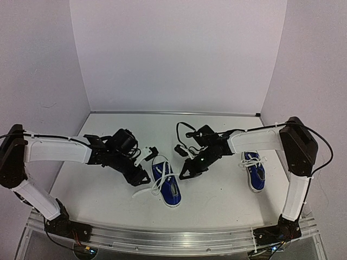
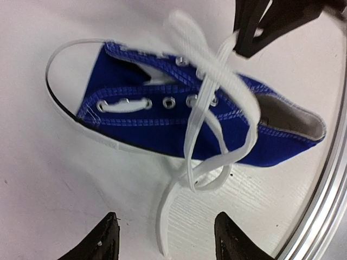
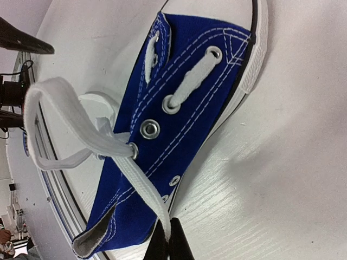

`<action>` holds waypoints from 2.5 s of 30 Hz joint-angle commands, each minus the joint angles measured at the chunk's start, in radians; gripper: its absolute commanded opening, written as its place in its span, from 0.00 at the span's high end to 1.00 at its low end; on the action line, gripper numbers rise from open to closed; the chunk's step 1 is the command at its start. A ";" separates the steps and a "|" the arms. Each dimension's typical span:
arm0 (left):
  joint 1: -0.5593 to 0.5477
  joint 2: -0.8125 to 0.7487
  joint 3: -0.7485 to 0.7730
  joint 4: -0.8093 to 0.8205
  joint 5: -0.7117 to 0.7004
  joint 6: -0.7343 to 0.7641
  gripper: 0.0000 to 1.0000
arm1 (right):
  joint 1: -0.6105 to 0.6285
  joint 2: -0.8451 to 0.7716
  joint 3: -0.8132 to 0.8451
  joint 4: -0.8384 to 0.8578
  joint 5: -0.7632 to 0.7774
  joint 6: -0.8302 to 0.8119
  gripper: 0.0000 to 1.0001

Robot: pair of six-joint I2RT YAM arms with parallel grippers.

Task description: Tie the shoes

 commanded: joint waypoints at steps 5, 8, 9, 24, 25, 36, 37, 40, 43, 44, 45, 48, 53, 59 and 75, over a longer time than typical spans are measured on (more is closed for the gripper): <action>-0.009 0.091 0.104 -0.274 -0.090 0.036 0.41 | 0.030 0.021 -0.101 0.112 -0.075 0.095 1.00; -0.009 0.090 0.110 -0.287 -0.081 0.064 0.41 | 0.057 0.032 -0.115 0.154 -0.085 0.128 1.00; -0.009 0.097 0.113 -0.295 -0.078 0.082 0.41 | 0.063 0.036 -0.118 0.169 -0.089 0.142 1.00; -0.010 0.249 0.132 -0.346 -0.065 0.197 0.54 | 0.117 0.049 -0.145 0.283 -0.090 0.231 1.00; -0.010 0.257 0.131 -0.344 -0.067 0.197 0.56 | 0.119 0.048 -0.146 0.293 -0.093 0.237 1.00; -0.014 0.283 0.170 -0.348 -0.249 0.129 1.00 | 0.060 -0.083 -0.192 0.307 -0.046 0.258 1.00; -0.013 0.259 0.171 -0.337 -0.286 0.114 1.00 | 0.042 -0.108 -0.203 0.307 -0.037 0.263 1.00; 0.000 0.152 0.152 -0.283 -0.395 0.057 1.00 | -0.004 -0.201 -0.243 0.306 -0.004 0.277 1.00; 0.016 -0.001 0.105 -0.198 -0.476 -0.019 1.00 | -0.033 -0.290 -0.285 0.305 0.036 0.294 1.00; 0.027 -0.045 0.090 -0.174 -0.482 -0.051 1.00 | -0.041 -0.313 -0.300 0.306 0.048 0.301 1.00; 0.041 -0.095 0.072 -0.146 -0.482 -0.078 1.00 | -0.047 -0.331 -0.317 0.306 0.060 0.310 1.00; 0.116 -0.214 0.026 -0.078 -0.438 -0.199 1.00 | -0.071 -0.399 -0.373 0.306 0.112 0.347 1.00; 0.161 -0.336 -0.050 -0.008 -0.463 -0.373 1.00 | -0.147 -0.526 -0.500 0.302 0.210 0.455 1.00; 0.163 -0.405 -0.126 -0.010 -0.568 -0.577 1.00 | -0.182 -0.678 -0.627 0.273 0.333 0.568 1.00; 0.176 -0.419 -0.197 -0.384 -0.828 -1.091 1.00 | -0.184 -0.755 -0.809 0.160 0.491 0.721 1.00</action>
